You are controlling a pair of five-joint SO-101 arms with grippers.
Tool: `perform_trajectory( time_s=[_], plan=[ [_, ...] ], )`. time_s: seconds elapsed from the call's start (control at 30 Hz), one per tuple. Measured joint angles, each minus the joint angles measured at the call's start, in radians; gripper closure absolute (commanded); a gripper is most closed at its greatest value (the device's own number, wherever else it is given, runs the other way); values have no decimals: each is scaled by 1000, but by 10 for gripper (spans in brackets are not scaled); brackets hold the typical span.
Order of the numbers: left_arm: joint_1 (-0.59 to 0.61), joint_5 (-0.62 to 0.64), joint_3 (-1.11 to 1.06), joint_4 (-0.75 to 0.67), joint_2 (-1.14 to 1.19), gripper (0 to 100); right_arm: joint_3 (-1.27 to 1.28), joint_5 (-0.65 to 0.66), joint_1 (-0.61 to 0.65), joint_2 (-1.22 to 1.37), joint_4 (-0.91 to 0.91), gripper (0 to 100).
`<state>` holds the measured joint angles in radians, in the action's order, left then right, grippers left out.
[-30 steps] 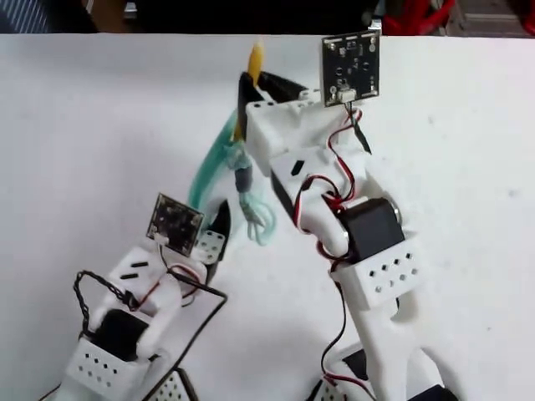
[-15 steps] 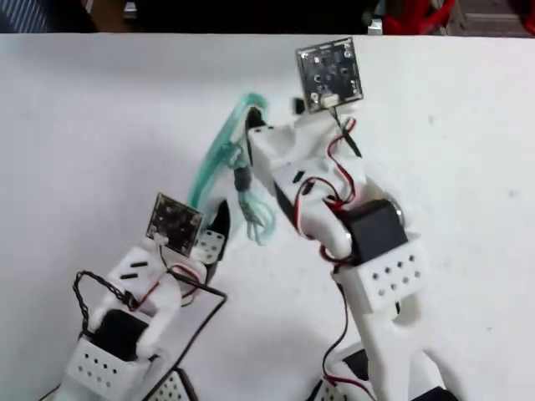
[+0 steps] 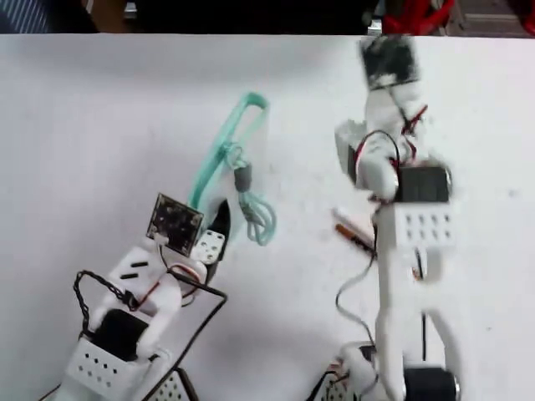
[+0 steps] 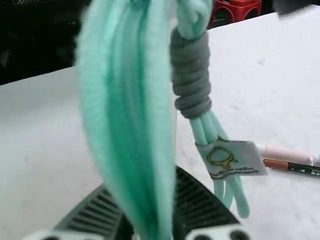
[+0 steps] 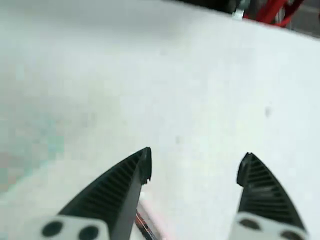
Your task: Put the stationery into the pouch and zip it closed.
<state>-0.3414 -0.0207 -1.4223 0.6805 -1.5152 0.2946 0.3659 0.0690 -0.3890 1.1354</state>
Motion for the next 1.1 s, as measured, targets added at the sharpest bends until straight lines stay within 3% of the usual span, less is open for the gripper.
perform_trajectory(
  time_s=[0.13,0.23,0.47,0.67,0.87,1.0,1.1],
  plan=[
    [0,0,0,0,0,942,166,269,-23,149,-37,733],
    [0,0,0,0,0,942,249,364,-23,247,-109,733],
    [0,0,-20,-26,-2,942,267,393,-23,454,-230,749],
    [2,0,-25,-37,-2,942,262,393,-28,493,-241,980],
    [2,0,-25,-37,-2,942,262,437,-34,493,-273,981],
    [2,0,-25,-37,-2,942,195,457,-107,479,-262,981],
    [2,0,-25,-37,-2,942,69,400,-173,388,-181,981]
  ],
)
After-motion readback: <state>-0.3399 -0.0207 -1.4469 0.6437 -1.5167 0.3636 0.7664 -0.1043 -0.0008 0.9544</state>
